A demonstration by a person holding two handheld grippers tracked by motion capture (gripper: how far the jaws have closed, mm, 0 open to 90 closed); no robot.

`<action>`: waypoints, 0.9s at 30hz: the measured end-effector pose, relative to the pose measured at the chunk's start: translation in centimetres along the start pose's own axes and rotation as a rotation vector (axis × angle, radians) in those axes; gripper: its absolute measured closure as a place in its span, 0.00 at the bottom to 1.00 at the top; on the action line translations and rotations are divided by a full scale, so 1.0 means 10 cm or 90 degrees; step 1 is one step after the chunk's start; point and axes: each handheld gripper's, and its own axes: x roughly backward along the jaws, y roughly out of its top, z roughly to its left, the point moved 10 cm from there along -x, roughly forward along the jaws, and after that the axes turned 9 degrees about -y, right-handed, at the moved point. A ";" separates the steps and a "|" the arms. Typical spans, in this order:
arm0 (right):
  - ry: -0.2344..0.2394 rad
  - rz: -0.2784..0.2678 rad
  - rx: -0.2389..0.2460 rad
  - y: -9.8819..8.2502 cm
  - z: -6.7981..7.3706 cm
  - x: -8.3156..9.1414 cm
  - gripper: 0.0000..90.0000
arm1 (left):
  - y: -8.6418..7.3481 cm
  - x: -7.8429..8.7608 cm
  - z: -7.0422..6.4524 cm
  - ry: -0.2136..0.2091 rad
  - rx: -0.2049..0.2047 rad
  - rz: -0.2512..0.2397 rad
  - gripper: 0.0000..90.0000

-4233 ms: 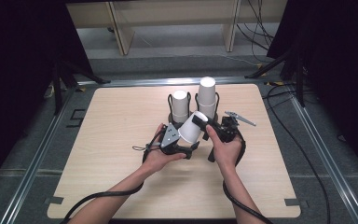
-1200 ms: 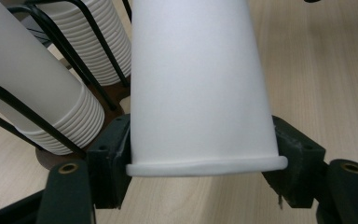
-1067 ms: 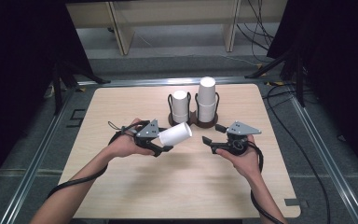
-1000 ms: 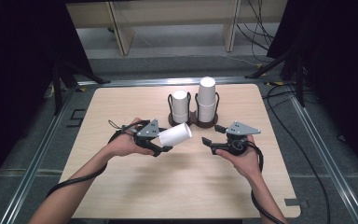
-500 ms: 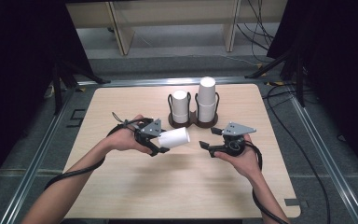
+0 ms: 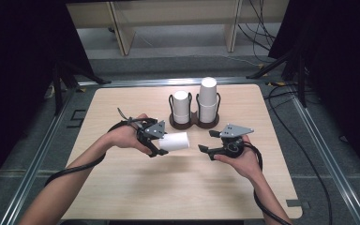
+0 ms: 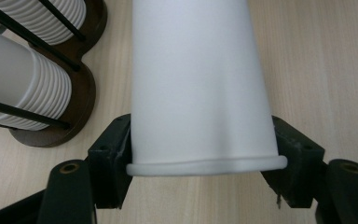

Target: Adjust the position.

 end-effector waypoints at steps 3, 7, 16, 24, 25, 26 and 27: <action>0.004 -0.004 0.014 0.00 0.01 -0.01 0.27 | -0.01 -0.01 0.00 -0.003 -0.008 0.020 0.36; 0.019 0.009 0.020 -0.02 0.04 -0.01 0.27 | -0.04 -0.02 -0.02 -0.014 -0.018 0.050 0.36; 0.030 0.015 0.029 -0.01 0.08 -0.03 0.27 | -0.04 -0.03 -0.08 -0.036 -0.015 0.092 0.36; 0.035 0.026 0.034 -0.01 0.11 -0.02 0.27 | -0.05 -0.03 -0.12 -0.052 -0.017 0.134 0.36; 0.035 0.026 0.034 -0.01 0.11 -0.02 0.27 | -0.05 -0.03 -0.12 -0.053 -0.019 0.140 0.36; 0.033 0.024 0.048 -0.01 0.09 -0.02 0.27 | -0.06 -0.03 -0.11 -0.053 -0.023 0.149 0.36; 0.034 0.024 0.050 -0.01 0.10 -0.02 0.27 | -0.05 -0.04 -0.11 -0.053 -0.022 0.152 0.36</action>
